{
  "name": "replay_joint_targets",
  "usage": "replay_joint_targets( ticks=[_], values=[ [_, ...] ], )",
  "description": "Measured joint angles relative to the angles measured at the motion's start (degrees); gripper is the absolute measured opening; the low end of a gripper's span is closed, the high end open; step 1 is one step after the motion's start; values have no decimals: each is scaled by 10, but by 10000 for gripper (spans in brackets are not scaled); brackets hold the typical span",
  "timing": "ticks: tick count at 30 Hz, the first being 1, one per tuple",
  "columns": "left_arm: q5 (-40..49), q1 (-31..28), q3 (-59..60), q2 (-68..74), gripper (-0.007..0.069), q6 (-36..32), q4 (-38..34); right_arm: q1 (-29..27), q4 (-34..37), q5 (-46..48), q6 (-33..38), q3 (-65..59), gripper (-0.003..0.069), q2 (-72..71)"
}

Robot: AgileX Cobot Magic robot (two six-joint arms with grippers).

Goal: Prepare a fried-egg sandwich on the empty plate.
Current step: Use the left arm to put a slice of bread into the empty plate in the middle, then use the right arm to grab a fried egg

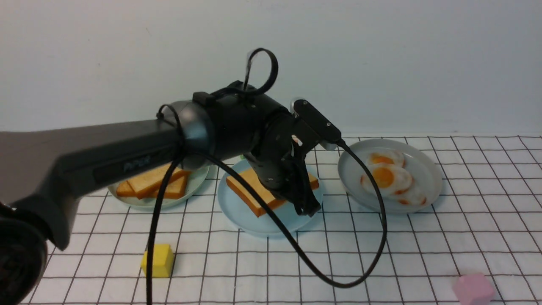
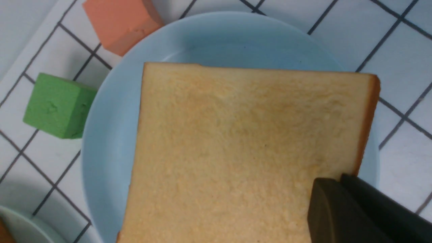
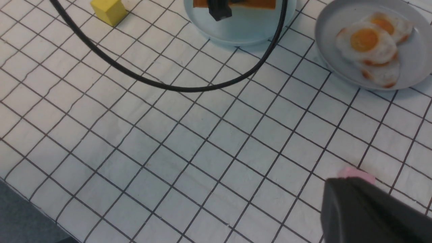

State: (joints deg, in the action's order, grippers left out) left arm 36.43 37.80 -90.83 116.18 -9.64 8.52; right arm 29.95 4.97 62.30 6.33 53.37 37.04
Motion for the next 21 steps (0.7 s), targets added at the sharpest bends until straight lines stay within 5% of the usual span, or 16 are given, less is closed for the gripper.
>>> replay_joint_targets(
  ticks=[5,15,18,21],
  values=[
    [-37,0,0,20,107,0,4,0,7,5,0,0,19,0],
    [-8,2,0,10,479,16,19,0,9,5,-3,0,28,3],
    [32,12,-1,-17,471,66,19,0,-1,5,-16,0,29,23],
    [85,32,-11,-84,342,144,19,0,-27,-2,-26,0,31,80]
  ],
)
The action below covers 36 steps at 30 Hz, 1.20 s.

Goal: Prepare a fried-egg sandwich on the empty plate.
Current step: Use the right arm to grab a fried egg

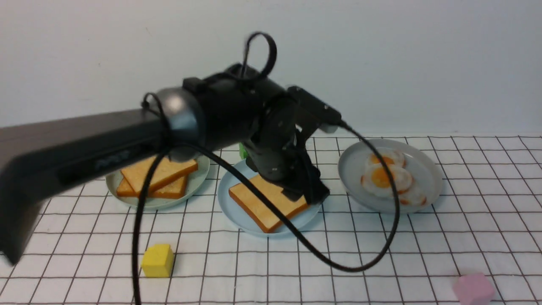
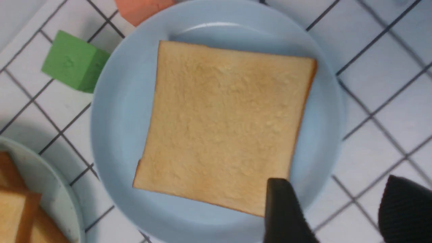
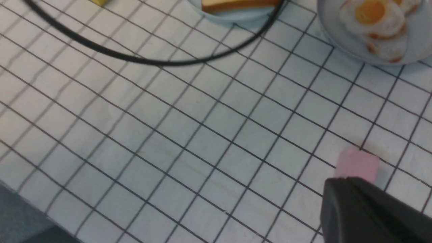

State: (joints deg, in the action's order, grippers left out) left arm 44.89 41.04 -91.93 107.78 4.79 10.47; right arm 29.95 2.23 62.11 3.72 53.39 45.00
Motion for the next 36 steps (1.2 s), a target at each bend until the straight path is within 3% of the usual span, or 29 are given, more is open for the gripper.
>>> replay_joint_targets(
  ticks=[1,3,5,6,13,21,31,36],
  values=[
    [17,9,-1,-42,246,30,-1,0,-22,-12,-3,0,31,30],
    [45,22,-2,-93,125,53,-4,-2,-51,-31,-14,6,32,79],
    [69,31,8,-156,7,66,-8,-13,-76,-57,-33,17,32,133],
    [74,32,15,-175,-11,68,-9,-22,-82,-64,-37,22,34,157],
    [68,36,184,-385,-13,74,-40,-144,-56,-145,-49,97,38,337],
    [-85,36,418,-590,-13,74,-75,-247,91,-227,-37,179,88,510],
    [-228,36,462,-661,-13,74,-75,-290,234,-236,15,303,386,699],
    [-227,36,463,-660,-13,74,-75,-294,270,-229,31,351,439,751]
  ],
)
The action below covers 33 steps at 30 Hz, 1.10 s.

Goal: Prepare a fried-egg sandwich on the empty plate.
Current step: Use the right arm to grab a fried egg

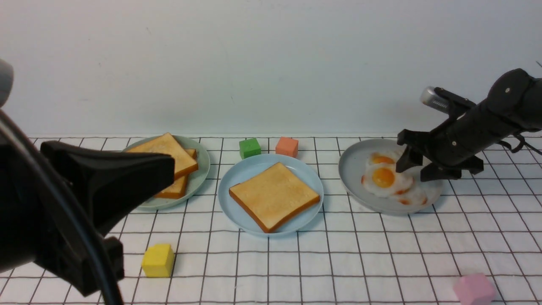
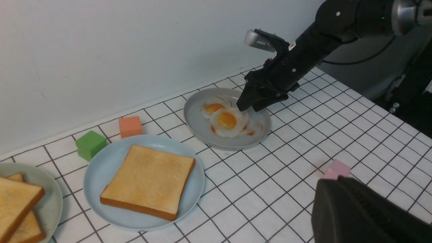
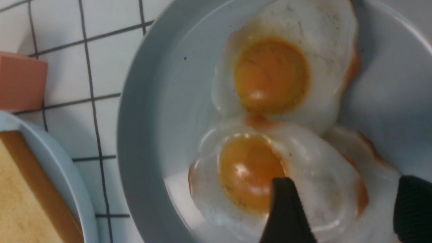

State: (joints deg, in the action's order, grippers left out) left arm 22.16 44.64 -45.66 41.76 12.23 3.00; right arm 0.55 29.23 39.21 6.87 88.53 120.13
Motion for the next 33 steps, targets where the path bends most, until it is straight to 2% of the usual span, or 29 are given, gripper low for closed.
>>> replay_joint_targets(
  ticks=[19,25,27,33],
  values=[
    [25,0,0,0,-13,1,0,0,19,-6,10,35,444,43],
    [25,0,0,0,-13,1,0,0,19,-2,34,35,325,44],
    [25,0,0,0,-13,2,0,0,18,1,38,35,249,44],
    [25,0,0,0,-13,2,0,0,15,7,40,35,179,39]
  ],
)
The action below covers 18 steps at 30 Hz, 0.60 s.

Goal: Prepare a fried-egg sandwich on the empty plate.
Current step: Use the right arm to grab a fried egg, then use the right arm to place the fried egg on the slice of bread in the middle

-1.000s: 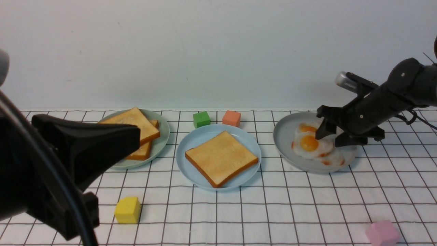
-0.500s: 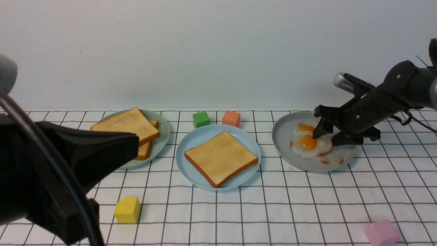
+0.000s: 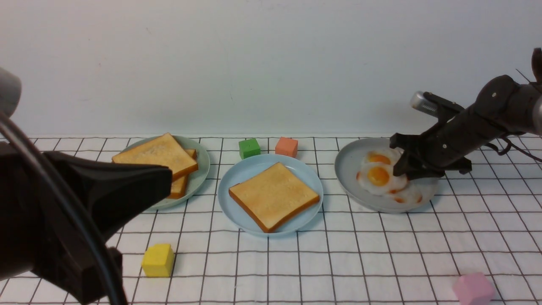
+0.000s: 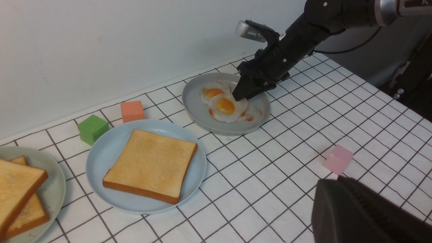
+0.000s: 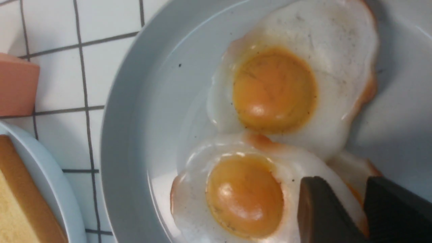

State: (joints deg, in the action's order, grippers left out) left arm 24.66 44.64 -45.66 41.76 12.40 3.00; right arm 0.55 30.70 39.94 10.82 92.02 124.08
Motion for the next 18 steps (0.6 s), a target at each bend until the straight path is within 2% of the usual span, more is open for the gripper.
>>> replay_joint_targets(
  ticks=[3,5,6,18],
  values=[
    [0,0,0,0,-13,0,0,0,-1,5,0,0,147,-6],
    [3,0,0,0,-13,0,0,0,-2,15,3,0,62,-19],
    [5,0,0,0,-13,0,0,0,-3,19,10,0,48,-26],
    [8,0,0,0,-11,0,0,0,-15,62,43,-3,50,-95]
  ],
)
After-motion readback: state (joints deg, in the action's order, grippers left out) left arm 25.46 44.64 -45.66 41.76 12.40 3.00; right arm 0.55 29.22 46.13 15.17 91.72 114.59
